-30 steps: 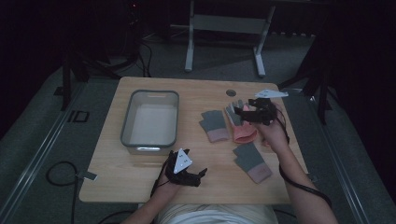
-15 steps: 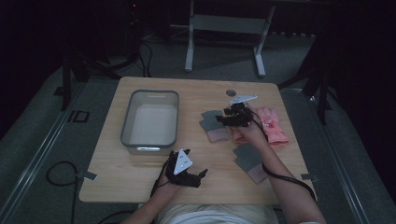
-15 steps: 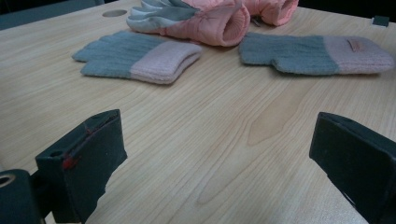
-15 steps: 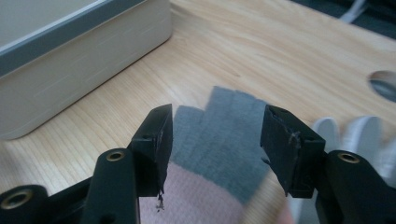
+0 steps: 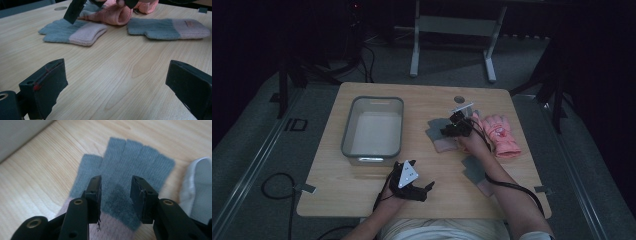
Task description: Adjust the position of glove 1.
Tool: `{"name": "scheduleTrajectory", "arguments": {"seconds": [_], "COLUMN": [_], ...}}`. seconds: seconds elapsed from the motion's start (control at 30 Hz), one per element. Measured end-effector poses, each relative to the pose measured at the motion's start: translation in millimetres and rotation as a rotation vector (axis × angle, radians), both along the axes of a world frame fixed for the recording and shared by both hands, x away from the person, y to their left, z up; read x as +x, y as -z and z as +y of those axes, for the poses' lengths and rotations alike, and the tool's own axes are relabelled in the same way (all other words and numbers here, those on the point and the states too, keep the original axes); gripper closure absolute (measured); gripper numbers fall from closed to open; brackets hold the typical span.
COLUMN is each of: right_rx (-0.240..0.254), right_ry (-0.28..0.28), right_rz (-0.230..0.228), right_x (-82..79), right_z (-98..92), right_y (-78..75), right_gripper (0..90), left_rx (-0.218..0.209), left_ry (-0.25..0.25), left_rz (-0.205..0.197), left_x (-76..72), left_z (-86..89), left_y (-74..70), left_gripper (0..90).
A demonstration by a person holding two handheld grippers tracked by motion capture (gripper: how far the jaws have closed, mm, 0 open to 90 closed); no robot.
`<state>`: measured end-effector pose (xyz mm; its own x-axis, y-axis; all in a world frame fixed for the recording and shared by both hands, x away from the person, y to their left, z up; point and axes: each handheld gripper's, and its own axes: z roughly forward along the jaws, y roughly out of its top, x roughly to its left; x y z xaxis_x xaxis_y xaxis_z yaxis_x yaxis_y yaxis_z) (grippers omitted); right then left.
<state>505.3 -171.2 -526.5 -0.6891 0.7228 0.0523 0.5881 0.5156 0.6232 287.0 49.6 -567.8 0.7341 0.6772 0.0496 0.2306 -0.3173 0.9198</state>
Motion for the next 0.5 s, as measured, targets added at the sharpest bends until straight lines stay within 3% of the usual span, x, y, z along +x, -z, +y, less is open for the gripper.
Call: {"name": "scheduleTrajectory", "arguments": {"seconds": [0.17,0.3,0.5], "right_rx": [-0.057,-0.097,-0.147], "right_ry": [0.012,0.013,0.009], "right_rz": [0.003,-0.026,-0.013], "right_x": [1.1,-1.5,-2.1], "right_z": [5.7,9.9,17.9], "right_y": [13.7,14.6,11.8], "right_gripper": [56.2,60.0,72.6], "left_rx": [-0.014,-0.017,-0.017], "left_ry": [0.002,0.000,0.003], "left_rz": [-0.002,-0.006,-0.004], "left_x": [-0.2,-0.9,-0.8], "left_z": [1.0,0.8,0.6], "left_y": [0.1,0.1,0.2], "left_gripper": [2.7,2.6,2.7]}}
